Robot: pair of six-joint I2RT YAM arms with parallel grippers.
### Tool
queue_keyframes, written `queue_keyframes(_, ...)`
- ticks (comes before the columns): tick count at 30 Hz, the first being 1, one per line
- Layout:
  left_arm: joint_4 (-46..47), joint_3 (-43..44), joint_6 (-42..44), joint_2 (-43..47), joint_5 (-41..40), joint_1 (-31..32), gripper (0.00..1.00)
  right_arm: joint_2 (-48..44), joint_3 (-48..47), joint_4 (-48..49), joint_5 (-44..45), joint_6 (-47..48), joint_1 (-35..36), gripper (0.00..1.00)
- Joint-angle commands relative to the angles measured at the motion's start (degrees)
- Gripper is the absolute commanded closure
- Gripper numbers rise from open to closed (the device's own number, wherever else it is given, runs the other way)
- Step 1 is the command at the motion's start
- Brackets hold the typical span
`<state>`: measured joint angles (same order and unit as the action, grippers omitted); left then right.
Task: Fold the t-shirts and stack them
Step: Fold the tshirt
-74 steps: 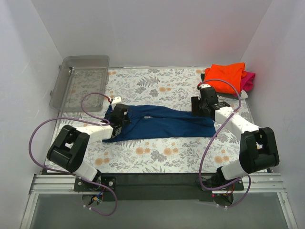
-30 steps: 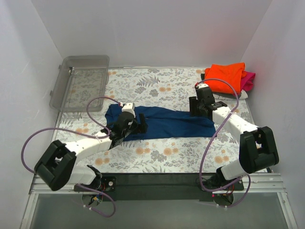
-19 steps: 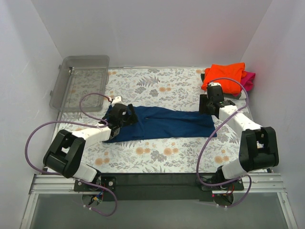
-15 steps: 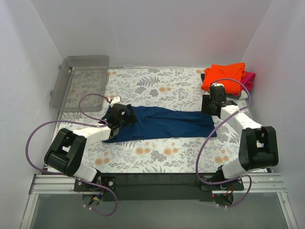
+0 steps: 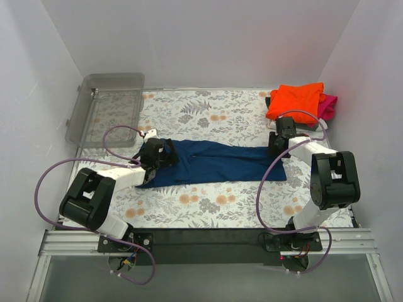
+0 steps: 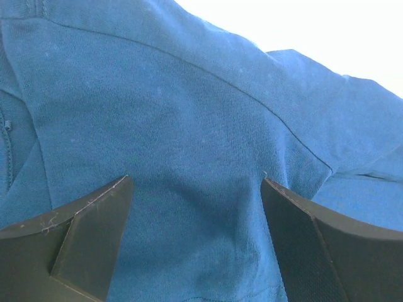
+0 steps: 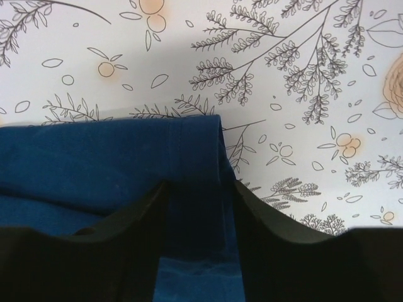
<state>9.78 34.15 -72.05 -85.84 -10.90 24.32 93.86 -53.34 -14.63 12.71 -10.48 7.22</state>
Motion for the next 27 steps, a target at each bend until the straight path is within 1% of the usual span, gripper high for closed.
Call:
queue_keyframes(1, -0.02, -0.93, -0.02, -0.03, -0.35, -0.85, 0.24, 0.97, -0.10, 2.94, -2.25, -0.24, -0.63, 0.63)
queue_keyframes(3, -0.20, -0.84, 0.07, -0.55, -0.62, -1.11, 0.23, 1.76, -0.18, 3.03, -2.16, -0.16, -0.81, 0.67)
queue_keyframes(4, -0.72, -0.93, 0.07, -0.90, -0.79, -1.72, 0.23, 1.93, -0.18, 3.03, -2.16, -0.15, -1.07, 0.72)
queue_keyframes(6, -0.64, -1.54, -0.28, -1.43, -0.62, -2.51, 0.23, 2.11, -0.27, 3.03, -2.25, -0.07, -1.25, 0.78)
queue_keyframes(7, -0.38, -1.81, -0.46, -1.35, -0.01, -3.30, 0.23, 2.02, -0.36, 3.03, -2.08, -0.07, -1.42, 0.85)
queue_keyframes(9, -0.20, -2.07, -0.46, -0.91, 0.35, -3.83, 0.23, 1.67, -0.80, 3.03, -0.85, 0.02, -1.51, 0.92)
queue_keyframes(10, -0.20, -2.16, -0.28, -0.73, 0.09, -4.19, 0.23, 1.41, -1.06, 2.94, -0.32, 0.11, -1.60, 0.99)
queue_keyframes(15, -0.55, -2.51, -0.37, -1.17, 0.00, -5.51, 0.23, 2.02, -3.69, 2.16, 2.41, 1.60, -2.21, 0.99)
queue_keyframes(27, -0.64, -2.77, -0.19, -1.17, 0.69, -6.30, 0.23, 9.49, -10.11, 0.49, 5.13, 3.27, -3.97, 0.99)
